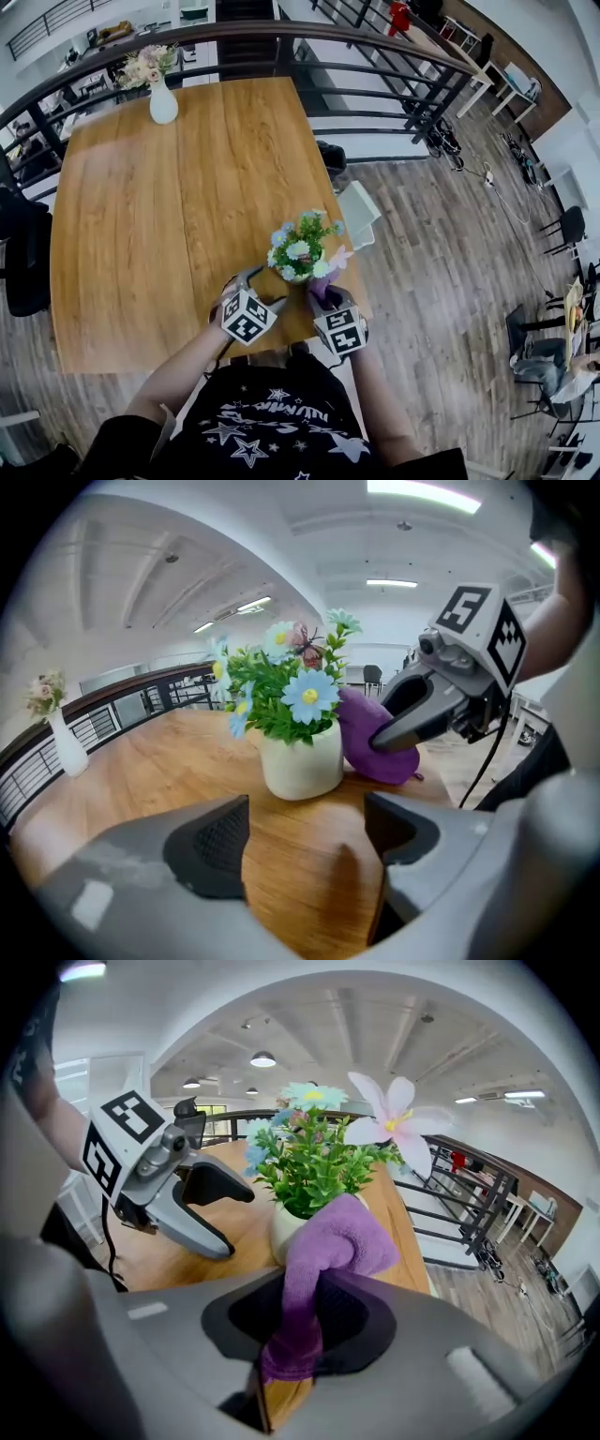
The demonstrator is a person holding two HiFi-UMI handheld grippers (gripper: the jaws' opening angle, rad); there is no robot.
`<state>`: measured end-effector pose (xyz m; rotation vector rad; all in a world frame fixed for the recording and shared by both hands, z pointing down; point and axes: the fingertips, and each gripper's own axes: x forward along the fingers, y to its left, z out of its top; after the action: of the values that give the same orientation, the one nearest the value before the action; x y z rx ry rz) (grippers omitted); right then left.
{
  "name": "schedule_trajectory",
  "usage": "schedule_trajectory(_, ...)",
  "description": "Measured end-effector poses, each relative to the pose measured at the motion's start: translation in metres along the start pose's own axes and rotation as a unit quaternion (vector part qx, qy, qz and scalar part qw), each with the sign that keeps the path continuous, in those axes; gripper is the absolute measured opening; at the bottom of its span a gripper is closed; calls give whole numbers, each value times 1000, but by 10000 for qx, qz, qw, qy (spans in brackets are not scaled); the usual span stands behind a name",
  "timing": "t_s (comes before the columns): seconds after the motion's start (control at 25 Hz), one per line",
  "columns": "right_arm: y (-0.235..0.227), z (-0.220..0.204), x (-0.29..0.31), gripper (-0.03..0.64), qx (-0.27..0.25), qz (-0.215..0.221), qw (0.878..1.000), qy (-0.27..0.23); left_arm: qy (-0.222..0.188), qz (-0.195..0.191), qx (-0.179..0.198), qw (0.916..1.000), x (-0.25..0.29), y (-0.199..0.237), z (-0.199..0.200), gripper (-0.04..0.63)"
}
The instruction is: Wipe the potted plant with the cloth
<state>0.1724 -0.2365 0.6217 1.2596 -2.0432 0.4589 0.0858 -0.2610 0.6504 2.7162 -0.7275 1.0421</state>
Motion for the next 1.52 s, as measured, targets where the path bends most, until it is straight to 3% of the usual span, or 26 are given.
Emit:
schedule_trajectory(0.24, 7, -11, -22, 86, 571, -568, 9967, -104, -527, -525, -208, 9970, -33, -8, -2, 400)
schedule_trajectory(0.44, 17, -28, -36, 86, 982, -897, 9910, -163, -731, -646, -212, 9950, -45, -9, -6, 399)
schedule_trajectory(0.56, 24, -26, -41, 86, 1067, -973, 9891, -295, -857, -583, -281, 9942, -54, -5, -4, 321)
schedule_trajectory(0.72, 26, -16, -46, 84, 1172, -1027, 9864, -531, -1072, -419, -237, 9931, -67, 5, 7, 290)
schedule_trajectory(0.92, 31, -13, -62, 83, 1321, -1043, 9821, -842, -1147, -234, -449, 9921, -75, 5, 5, 268)
schedule_trajectory(1.08, 42, -26, -86, 83, 1442, -1118, 9785, -956, -1191, -223, -481, 9915, -87, -13, 4, 268)
schedule_trajectory(1.32, 74, -44, -116, 83, 1494, -1196, 9761, -1034, -1305, -151, -172, 9912, -123, -49, 1, 235)
schedule_trajectory(1.52, 109, -50, -146, 83, 1370, -1196, 9754, -1243, -1515, -15, -126, 9884, -158, -77, -6, 224)
